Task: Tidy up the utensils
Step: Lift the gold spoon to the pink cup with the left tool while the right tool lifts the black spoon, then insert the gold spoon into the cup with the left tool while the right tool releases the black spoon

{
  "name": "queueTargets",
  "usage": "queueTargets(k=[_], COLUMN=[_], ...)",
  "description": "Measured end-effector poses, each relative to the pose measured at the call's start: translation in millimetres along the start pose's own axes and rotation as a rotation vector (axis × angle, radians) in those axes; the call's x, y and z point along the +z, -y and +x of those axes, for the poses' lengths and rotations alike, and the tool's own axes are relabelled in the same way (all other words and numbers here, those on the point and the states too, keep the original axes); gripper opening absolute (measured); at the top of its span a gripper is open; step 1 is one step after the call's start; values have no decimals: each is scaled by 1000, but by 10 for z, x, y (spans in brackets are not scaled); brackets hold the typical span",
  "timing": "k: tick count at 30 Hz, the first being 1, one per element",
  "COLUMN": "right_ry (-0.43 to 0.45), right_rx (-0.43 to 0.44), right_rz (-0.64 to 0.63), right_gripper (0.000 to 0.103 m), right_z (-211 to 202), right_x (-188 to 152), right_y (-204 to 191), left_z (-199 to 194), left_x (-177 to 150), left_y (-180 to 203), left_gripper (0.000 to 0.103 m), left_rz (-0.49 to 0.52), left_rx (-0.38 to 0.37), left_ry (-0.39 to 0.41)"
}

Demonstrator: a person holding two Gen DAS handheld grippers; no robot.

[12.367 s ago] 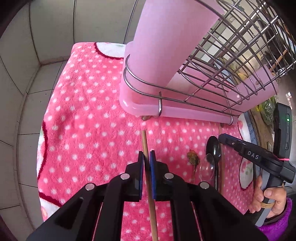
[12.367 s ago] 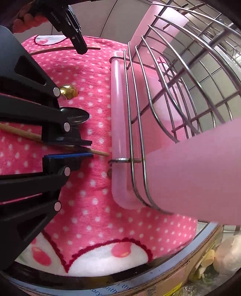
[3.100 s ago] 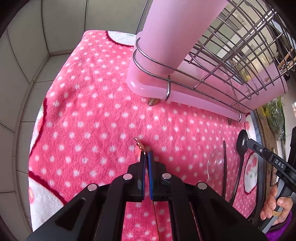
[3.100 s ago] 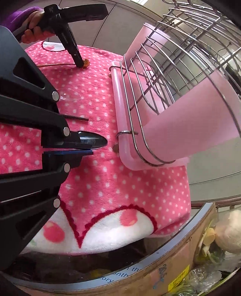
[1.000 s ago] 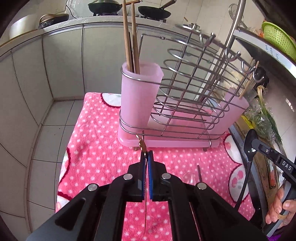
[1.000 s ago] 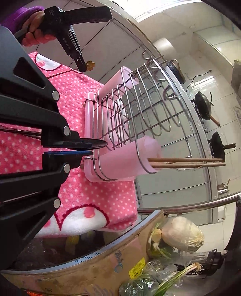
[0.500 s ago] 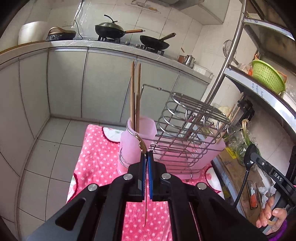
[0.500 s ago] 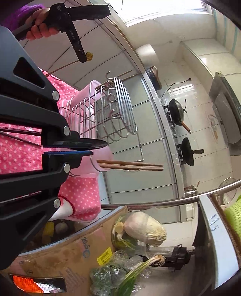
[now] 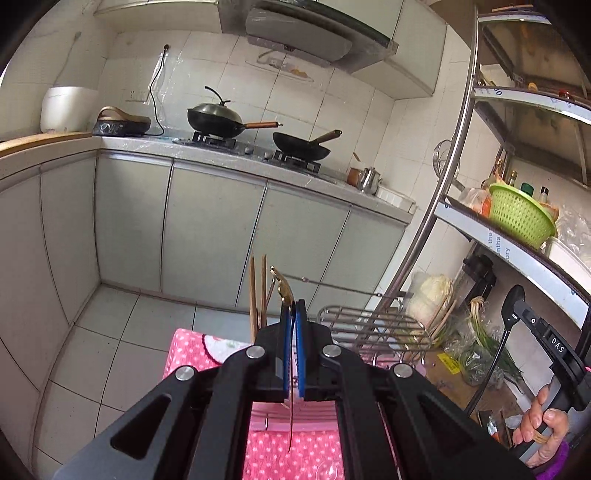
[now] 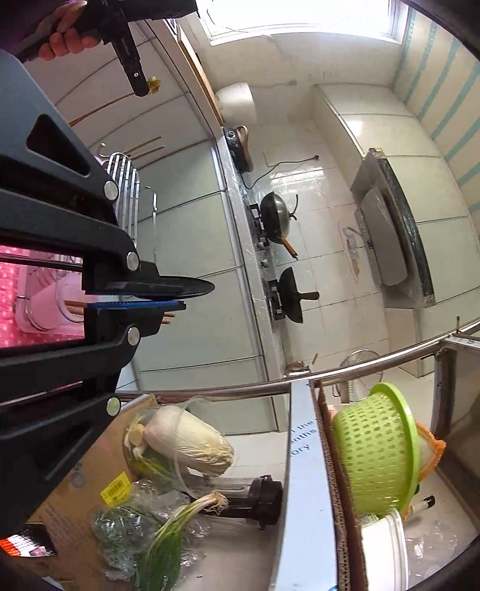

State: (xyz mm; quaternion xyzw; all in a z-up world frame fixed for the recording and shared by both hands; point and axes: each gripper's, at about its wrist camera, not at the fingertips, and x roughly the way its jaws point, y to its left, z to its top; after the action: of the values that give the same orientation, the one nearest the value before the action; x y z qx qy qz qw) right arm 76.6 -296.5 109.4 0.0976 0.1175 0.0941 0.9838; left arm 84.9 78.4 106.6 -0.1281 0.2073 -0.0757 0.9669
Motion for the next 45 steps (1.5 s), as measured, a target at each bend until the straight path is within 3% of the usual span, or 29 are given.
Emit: queueTargets(k=[8,14,27,45], right_ry=[133,174,127,-18], right_rx=[-71,-124,-143,-100], right_rz=[-62,-130,-141,-35], right_gripper=[3,3,3,3], right_z=[246,532,883,714], right_x=[199,83,-201,-717], right_y=[-60,-156,-95,36], left_z=[28,250,687,936], left_x=[402,459,254,-288], left_y=[120,102,20,-204], left_gripper=[2,2,2,2], left_rz=[31,27,28,-15], left_rx=[0,26,33,59], left_ry=[117,132,84,-58])
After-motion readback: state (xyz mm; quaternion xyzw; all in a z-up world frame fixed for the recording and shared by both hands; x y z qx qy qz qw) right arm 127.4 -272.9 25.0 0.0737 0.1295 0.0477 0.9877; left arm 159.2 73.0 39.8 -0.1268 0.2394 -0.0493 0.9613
